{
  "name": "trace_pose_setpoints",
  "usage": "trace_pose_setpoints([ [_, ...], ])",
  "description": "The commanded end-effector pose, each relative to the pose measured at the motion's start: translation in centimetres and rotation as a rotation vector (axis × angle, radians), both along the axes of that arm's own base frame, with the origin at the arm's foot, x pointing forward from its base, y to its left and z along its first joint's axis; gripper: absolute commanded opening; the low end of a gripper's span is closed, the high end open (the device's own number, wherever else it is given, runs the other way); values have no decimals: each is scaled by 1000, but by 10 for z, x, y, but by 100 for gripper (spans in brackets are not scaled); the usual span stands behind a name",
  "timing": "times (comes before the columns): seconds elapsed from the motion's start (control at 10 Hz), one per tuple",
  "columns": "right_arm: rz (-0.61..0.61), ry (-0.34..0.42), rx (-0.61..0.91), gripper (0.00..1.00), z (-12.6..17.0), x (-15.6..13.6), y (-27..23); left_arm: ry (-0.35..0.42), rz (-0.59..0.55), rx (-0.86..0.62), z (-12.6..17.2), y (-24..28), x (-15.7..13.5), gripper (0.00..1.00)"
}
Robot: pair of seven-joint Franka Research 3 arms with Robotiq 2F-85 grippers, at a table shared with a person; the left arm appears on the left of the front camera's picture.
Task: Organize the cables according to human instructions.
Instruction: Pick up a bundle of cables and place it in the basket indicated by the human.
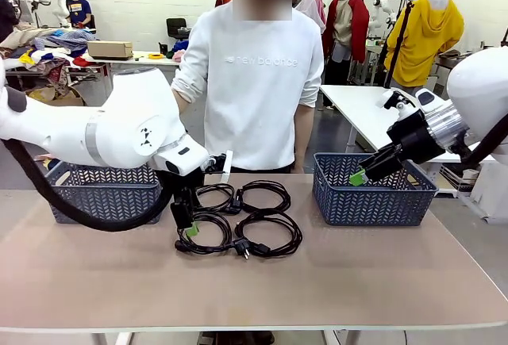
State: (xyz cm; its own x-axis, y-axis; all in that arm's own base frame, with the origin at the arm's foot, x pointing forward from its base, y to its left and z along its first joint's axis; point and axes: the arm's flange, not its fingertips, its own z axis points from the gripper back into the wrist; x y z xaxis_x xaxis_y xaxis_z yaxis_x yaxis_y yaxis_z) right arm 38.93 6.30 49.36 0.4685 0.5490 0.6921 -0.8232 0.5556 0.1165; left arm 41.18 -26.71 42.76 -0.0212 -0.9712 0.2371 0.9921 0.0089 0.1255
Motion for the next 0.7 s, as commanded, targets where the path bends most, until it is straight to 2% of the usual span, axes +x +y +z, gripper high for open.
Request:
trace_pose_setpoints([
  [0.0, 22, -22, 25, 100, -1, 4, -1, -7, 8, -18, 3, 2, -1, 100],
  [0.3, 22, -22, 25, 100, -1, 4, -1, -4, 0, -3, 2, -1, 0, 100],
  [0.6, 22, -22, 25, 100, -1, 4, -1, 18, -14, 63, -15, -10, 17, 100],
])
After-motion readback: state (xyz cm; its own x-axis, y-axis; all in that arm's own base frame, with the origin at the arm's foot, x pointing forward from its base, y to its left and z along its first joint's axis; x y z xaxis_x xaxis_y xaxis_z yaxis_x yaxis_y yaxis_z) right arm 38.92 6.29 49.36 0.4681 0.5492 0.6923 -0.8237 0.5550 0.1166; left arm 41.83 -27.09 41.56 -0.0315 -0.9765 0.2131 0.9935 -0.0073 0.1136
